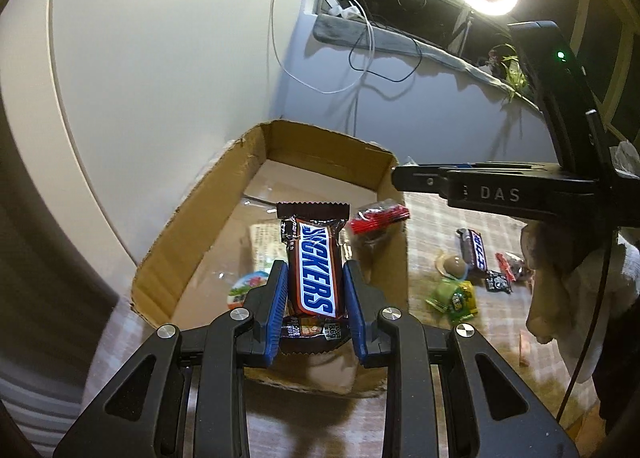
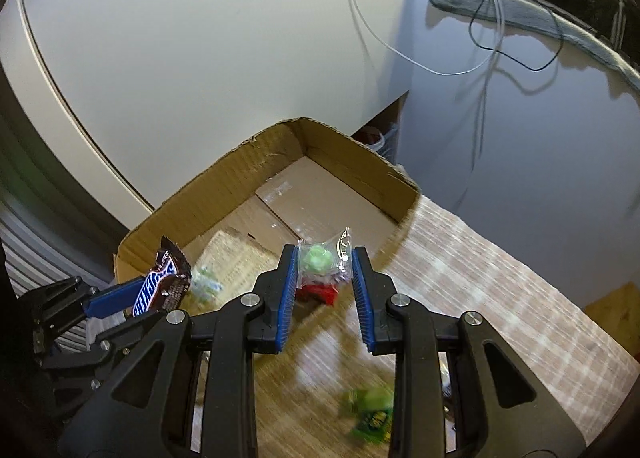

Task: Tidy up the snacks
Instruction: 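Carry the Snickers bar with left gripper while right carries the green candy to the box, then open both grippers to release the snacks into the box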

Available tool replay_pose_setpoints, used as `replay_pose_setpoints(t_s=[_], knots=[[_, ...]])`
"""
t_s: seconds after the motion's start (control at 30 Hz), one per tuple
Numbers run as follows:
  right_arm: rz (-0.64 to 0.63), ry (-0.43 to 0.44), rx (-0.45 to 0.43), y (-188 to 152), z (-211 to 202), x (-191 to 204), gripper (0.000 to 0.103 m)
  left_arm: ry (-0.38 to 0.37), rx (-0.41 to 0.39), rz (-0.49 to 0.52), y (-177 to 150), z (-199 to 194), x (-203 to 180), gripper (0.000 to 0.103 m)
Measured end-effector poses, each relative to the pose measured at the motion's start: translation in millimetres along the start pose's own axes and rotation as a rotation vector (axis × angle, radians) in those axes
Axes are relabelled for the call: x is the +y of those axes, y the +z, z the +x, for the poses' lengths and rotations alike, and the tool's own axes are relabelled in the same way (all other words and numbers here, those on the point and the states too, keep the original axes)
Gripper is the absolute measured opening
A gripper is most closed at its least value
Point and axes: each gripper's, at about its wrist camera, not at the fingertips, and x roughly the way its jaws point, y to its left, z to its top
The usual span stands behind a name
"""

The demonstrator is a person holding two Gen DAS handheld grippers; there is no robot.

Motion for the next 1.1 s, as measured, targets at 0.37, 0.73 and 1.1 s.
replay_pose_setpoints(t_s=[0.37,0.73,1.1], knots=[[-0.007,0.031,0.034,9.4,22.7,7.1,0.031,0.020,0.001,-0.015,4.2,4.3,6.7,0.027],[-0.005,0.015,0.003,11.4,19.0,9.2,0.067,0.043,-0.022,-0.006,4.8,-1.6,7.8,0.030],[0.008,-0.002,-0.031,5.6,-4.1,2.5,0.068,0.039,-0.044,0.015,4.2,-12.1,-4.0,0.030]])
